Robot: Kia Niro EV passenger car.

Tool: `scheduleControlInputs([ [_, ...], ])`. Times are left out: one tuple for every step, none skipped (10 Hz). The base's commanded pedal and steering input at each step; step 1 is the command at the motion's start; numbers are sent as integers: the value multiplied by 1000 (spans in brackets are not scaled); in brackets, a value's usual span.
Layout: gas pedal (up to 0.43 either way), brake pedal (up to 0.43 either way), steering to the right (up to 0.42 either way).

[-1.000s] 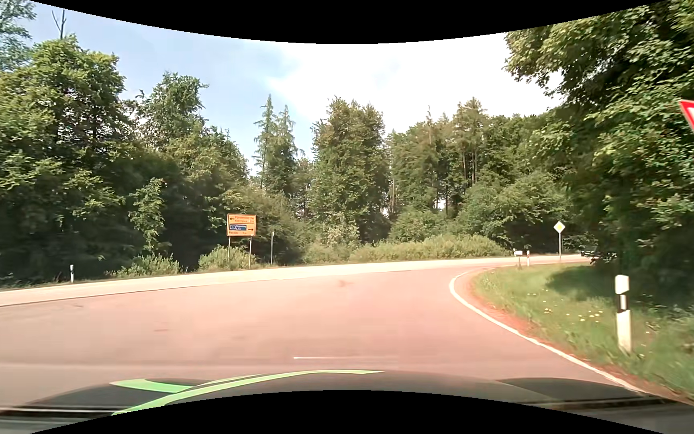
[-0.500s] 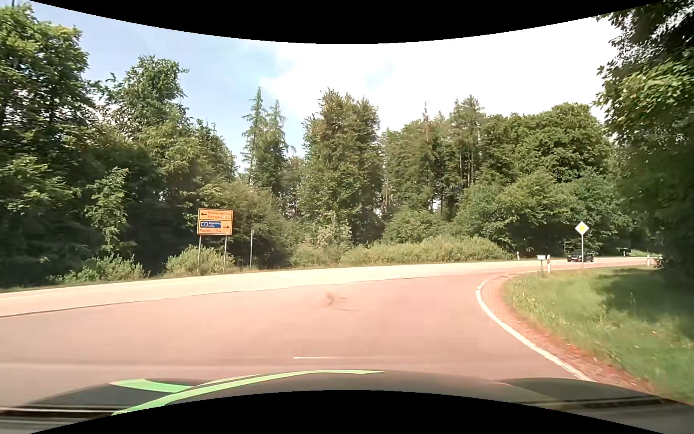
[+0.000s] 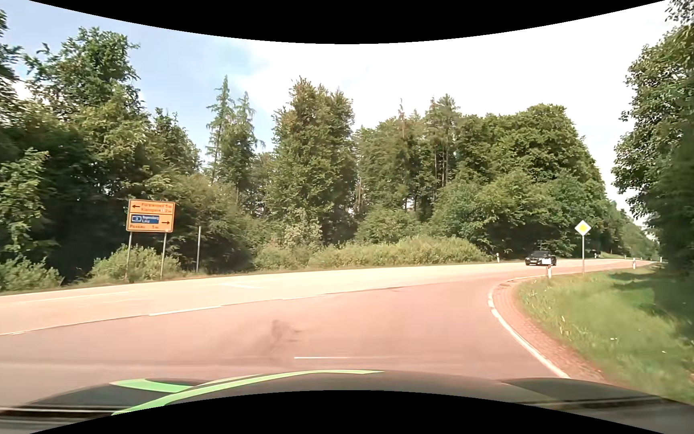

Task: Follow the waypoints while adhering to traffic rules and regulations

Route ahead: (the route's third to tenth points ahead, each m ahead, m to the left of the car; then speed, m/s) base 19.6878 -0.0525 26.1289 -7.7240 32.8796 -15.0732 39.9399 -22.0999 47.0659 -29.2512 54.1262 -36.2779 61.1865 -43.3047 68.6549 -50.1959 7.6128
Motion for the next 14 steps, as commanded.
scheduleControlInputs([
  [118,0,113],
  [118,0,120],
  [130,0,126],
  [130,0,131],
  [130,0,139],
  [138,0,144],
  [138,0,151],
  [138,0,157],
  [150,0,163],
  [150,0,172],
  [157,0,179],
  [157,0,180],
  [169,0,179],
  [189,0,176],
])
